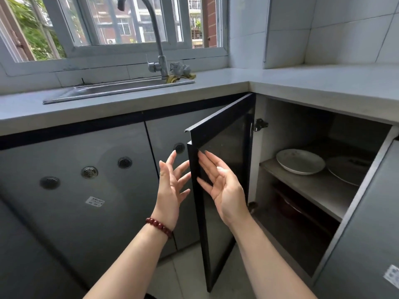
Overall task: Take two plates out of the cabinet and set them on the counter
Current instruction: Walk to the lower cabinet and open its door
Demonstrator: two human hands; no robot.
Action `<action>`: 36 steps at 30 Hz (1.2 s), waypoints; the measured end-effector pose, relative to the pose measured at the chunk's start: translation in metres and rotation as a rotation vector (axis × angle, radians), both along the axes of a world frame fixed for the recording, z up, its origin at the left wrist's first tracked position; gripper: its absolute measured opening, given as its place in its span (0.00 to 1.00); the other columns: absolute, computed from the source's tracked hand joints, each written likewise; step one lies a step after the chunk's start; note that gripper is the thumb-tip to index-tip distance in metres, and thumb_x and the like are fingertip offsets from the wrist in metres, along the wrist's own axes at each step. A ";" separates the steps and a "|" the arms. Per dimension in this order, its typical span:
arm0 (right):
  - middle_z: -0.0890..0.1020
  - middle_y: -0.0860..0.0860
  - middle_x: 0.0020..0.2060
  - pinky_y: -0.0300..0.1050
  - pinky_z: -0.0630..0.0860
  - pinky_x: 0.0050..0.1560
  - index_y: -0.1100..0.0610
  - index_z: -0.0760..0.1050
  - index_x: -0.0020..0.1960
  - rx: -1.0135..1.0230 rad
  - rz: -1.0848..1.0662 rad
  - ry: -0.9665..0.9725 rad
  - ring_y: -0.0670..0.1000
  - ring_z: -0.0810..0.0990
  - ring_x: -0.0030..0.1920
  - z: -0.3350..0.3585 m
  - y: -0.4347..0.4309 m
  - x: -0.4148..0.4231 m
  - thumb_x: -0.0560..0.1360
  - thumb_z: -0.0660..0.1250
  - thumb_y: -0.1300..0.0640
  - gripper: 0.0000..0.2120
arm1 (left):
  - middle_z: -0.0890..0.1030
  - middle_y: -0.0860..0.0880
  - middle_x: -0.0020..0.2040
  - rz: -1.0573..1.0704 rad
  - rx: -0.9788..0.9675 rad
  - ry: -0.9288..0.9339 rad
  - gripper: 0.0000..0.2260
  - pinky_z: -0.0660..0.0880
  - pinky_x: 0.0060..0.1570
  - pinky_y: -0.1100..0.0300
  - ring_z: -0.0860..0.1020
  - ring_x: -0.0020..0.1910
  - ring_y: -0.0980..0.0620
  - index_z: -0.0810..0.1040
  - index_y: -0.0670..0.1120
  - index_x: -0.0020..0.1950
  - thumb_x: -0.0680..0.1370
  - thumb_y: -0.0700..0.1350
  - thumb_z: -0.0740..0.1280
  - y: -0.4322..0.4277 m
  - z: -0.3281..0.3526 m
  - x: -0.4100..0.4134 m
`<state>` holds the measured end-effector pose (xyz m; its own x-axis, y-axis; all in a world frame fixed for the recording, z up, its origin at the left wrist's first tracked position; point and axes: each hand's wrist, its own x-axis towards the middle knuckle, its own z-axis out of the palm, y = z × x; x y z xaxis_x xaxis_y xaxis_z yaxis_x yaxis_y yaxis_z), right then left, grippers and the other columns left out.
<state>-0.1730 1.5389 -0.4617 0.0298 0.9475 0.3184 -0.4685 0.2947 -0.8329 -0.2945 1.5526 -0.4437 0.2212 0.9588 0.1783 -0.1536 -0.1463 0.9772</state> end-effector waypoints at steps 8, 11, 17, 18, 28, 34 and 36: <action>0.75 0.45 0.66 0.53 0.65 0.69 0.49 0.67 0.68 -0.027 0.031 -0.052 0.43 0.70 0.68 0.003 0.027 -0.017 0.76 0.48 0.51 0.22 | 0.74 0.59 0.63 0.054 -0.015 -0.022 0.33 0.62 0.65 0.44 0.71 0.64 0.53 0.58 0.64 0.72 0.69 0.73 0.42 0.032 0.000 -0.019; 0.71 0.45 0.70 0.54 0.64 0.70 0.50 0.63 0.71 -0.037 0.055 -0.072 0.44 0.67 0.70 0.004 0.032 -0.023 0.80 0.45 0.53 0.22 | 0.73 0.58 0.66 0.054 -0.014 -0.029 0.34 0.60 0.66 0.43 0.69 0.67 0.53 0.58 0.64 0.72 0.67 0.72 0.43 0.036 -0.002 -0.023; 0.68 0.48 0.72 0.54 0.63 0.70 0.53 0.60 0.73 -0.061 0.057 -0.104 0.46 0.65 0.71 0.012 0.032 -0.029 0.81 0.44 0.54 0.22 | 0.72 0.61 0.64 0.078 -0.002 -0.020 0.36 0.58 0.65 0.44 0.67 0.68 0.55 0.58 0.64 0.72 0.65 0.74 0.45 0.036 0.001 -0.028; 0.68 0.48 0.72 0.54 0.63 0.70 0.52 0.61 0.73 -0.064 0.047 -0.100 0.45 0.65 0.71 0.011 0.030 -0.027 0.81 0.44 0.54 0.21 | 0.72 0.63 0.63 0.077 -0.002 -0.014 0.36 0.58 0.64 0.44 0.67 0.67 0.56 0.58 0.64 0.72 0.65 0.74 0.45 0.035 0.002 -0.028; 0.71 0.48 0.69 0.53 0.66 0.68 0.51 0.63 0.71 -0.088 -0.035 -0.102 0.47 0.68 0.70 -0.002 0.008 0.009 0.81 0.45 0.52 0.20 | 0.68 0.58 0.70 0.132 0.052 -0.027 0.31 0.59 0.66 0.46 0.67 0.67 0.57 0.60 0.63 0.71 0.69 0.70 0.44 0.020 -0.001 -0.023; 0.74 0.48 0.67 0.55 0.68 0.67 0.50 0.68 0.69 -0.094 -0.119 -0.095 0.47 0.72 0.67 -0.009 -0.002 0.032 0.80 0.49 0.51 0.19 | 0.69 0.57 0.70 0.110 0.107 -0.113 0.30 0.62 0.63 0.49 0.67 0.68 0.58 0.64 0.61 0.70 0.70 0.68 0.46 0.006 -0.004 -0.009; 0.74 0.48 0.66 0.55 0.69 0.66 0.49 0.69 0.68 -0.096 -0.147 -0.096 0.48 0.73 0.66 -0.011 -0.004 0.038 0.79 0.50 0.50 0.19 | 0.70 0.59 0.69 0.071 0.110 -0.103 0.30 0.62 0.63 0.49 0.68 0.67 0.59 0.65 0.62 0.69 0.70 0.68 0.45 0.004 -0.003 0.000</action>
<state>-0.1345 1.5347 -0.4726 0.1435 0.9614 0.2346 -0.3432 0.2707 -0.8994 -0.2941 1.5561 -0.4465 0.1287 0.9449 0.3009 -0.2376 -0.2652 0.9345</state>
